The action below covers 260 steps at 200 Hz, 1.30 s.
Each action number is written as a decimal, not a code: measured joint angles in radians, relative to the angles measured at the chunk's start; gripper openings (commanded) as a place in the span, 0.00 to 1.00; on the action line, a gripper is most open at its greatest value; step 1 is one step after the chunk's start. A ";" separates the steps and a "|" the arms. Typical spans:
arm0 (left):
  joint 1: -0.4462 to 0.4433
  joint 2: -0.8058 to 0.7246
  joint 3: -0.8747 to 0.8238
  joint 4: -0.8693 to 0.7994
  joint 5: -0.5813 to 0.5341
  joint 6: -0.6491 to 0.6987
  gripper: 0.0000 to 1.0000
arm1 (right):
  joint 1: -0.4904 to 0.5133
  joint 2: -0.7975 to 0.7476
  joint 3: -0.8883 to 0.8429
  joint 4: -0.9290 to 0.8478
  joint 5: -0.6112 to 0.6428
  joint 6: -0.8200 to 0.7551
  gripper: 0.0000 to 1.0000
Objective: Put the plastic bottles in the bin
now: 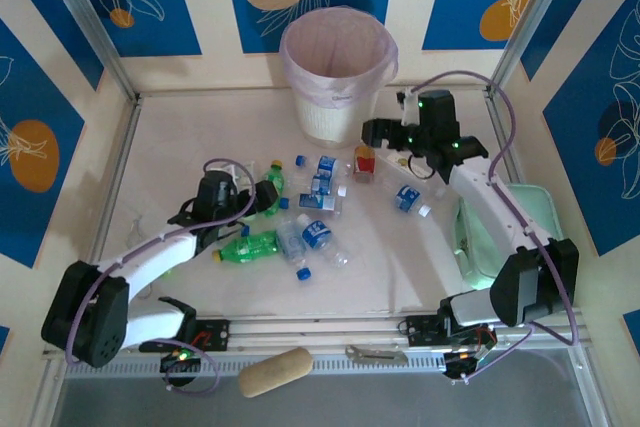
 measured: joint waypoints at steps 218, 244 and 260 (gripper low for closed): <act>-0.044 0.090 0.077 0.035 0.044 -0.032 1.00 | 0.068 0.323 -0.061 -0.153 0.289 -0.114 1.00; -0.045 0.093 0.077 0.036 0.045 -0.032 1.00 | 0.094 0.324 -0.061 -0.169 0.289 -0.109 1.00; -0.045 0.101 0.080 0.041 0.045 -0.032 1.00 | 0.118 0.323 -0.061 -0.180 0.289 -0.102 1.00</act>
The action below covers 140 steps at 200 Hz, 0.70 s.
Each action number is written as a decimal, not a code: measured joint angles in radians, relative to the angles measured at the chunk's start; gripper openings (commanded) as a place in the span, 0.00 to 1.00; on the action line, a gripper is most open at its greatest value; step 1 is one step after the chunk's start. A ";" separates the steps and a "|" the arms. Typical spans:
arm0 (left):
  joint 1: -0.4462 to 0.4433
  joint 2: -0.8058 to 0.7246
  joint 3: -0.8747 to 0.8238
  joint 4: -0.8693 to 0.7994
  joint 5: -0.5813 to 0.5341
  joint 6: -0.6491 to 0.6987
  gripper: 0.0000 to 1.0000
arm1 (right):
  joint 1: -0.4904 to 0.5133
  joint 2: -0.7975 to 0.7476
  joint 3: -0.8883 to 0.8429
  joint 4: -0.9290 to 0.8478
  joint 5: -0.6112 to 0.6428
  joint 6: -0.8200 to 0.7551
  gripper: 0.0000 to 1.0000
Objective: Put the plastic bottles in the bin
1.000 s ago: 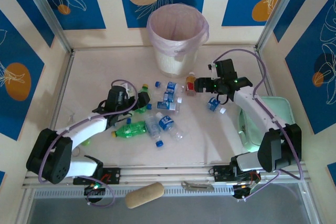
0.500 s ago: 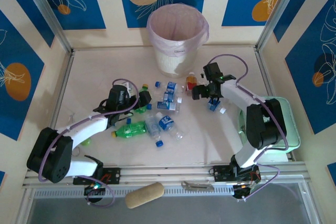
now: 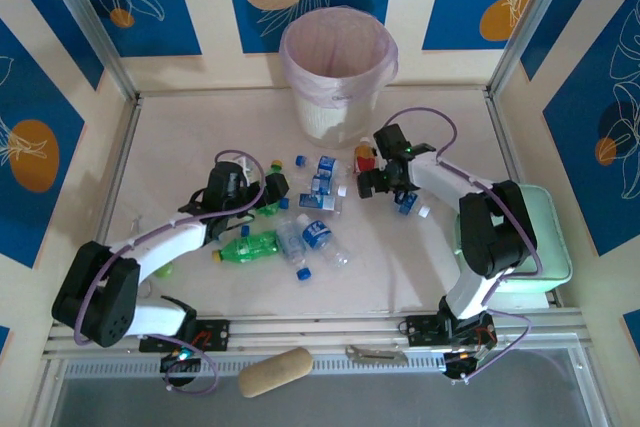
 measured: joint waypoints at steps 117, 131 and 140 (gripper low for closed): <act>0.000 0.010 0.000 0.012 0.008 -0.008 1.00 | 0.099 0.006 -0.006 -0.148 0.101 0.022 0.99; 0.000 0.010 0.001 0.016 0.011 -0.015 1.00 | 0.102 -0.018 -0.006 -0.156 0.093 0.040 0.99; 0.000 0.010 0.001 0.017 0.014 -0.016 1.00 | 0.103 -0.041 -0.006 -0.158 0.089 0.054 0.99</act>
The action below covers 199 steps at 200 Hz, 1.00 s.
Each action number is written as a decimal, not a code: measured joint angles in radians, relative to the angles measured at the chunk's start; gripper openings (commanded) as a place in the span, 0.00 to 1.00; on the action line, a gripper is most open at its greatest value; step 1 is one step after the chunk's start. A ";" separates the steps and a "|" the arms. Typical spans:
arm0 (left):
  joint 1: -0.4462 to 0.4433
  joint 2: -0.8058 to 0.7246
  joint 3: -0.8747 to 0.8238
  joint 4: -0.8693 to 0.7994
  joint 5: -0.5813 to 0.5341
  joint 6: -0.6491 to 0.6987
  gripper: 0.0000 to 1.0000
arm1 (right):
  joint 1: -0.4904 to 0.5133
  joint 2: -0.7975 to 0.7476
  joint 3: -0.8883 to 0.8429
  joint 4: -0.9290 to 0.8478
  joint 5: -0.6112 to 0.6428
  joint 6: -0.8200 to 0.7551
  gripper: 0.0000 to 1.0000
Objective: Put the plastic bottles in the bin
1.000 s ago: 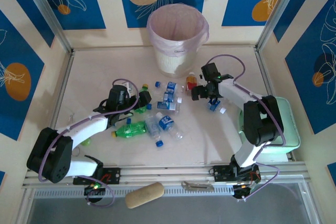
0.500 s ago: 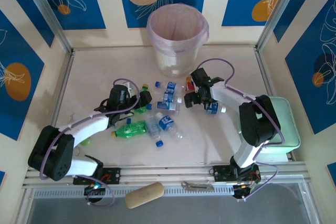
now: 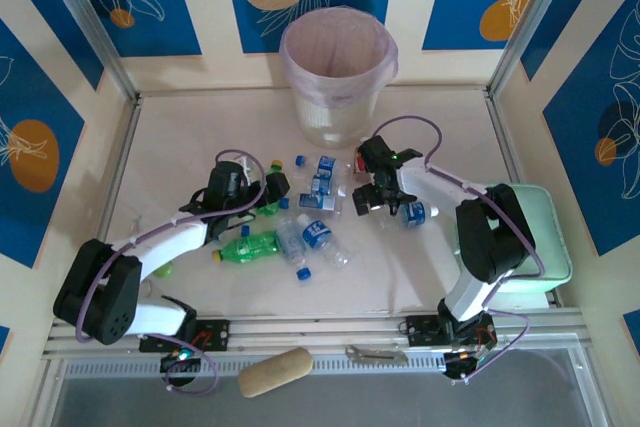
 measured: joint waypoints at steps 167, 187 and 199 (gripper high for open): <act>0.000 -0.003 -0.029 0.023 0.001 0.002 1.00 | -0.209 -0.508 -0.410 0.029 -0.140 0.930 0.99; 0.000 -0.014 -0.029 0.019 -0.004 0.006 1.00 | -0.209 -0.488 -0.435 0.067 -0.151 0.993 0.99; 0.000 -0.027 -0.029 0.018 -0.012 0.014 1.00 | -0.209 -0.467 -0.439 0.094 -0.155 1.017 0.99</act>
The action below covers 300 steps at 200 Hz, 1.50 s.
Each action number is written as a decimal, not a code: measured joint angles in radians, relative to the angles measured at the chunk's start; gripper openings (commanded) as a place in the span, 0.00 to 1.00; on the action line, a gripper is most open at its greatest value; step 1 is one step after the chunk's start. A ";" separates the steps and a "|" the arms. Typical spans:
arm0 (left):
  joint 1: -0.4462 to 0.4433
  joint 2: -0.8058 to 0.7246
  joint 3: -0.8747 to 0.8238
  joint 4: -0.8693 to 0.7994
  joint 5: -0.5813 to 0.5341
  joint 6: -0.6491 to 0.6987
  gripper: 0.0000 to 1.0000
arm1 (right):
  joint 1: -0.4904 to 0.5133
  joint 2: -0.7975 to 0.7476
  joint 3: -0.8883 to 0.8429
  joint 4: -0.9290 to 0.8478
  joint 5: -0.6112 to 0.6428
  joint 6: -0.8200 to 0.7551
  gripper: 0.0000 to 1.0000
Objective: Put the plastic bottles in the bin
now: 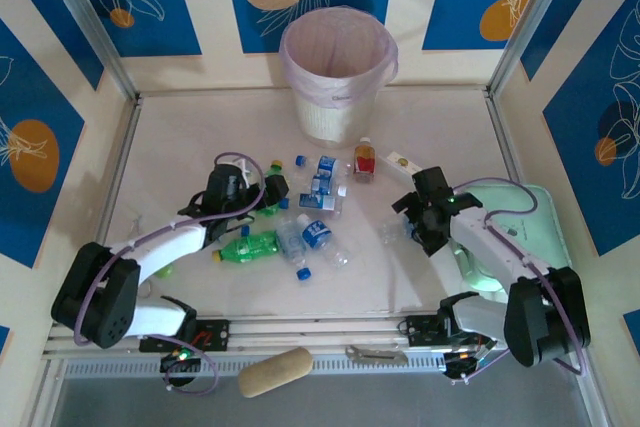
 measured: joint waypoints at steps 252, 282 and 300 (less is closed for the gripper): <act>0.023 -0.118 -0.052 -0.058 -0.143 0.014 1.00 | 0.016 -0.024 0.053 0.154 0.042 -0.087 0.56; 0.066 -0.139 -0.054 -0.062 -0.153 0.014 1.00 | 0.021 -0.062 0.212 0.211 0.042 -0.263 0.54; 0.093 -0.151 -0.056 -0.065 -0.155 0.014 1.00 | 0.021 -0.050 0.326 0.244 0.034 -0.365 0.54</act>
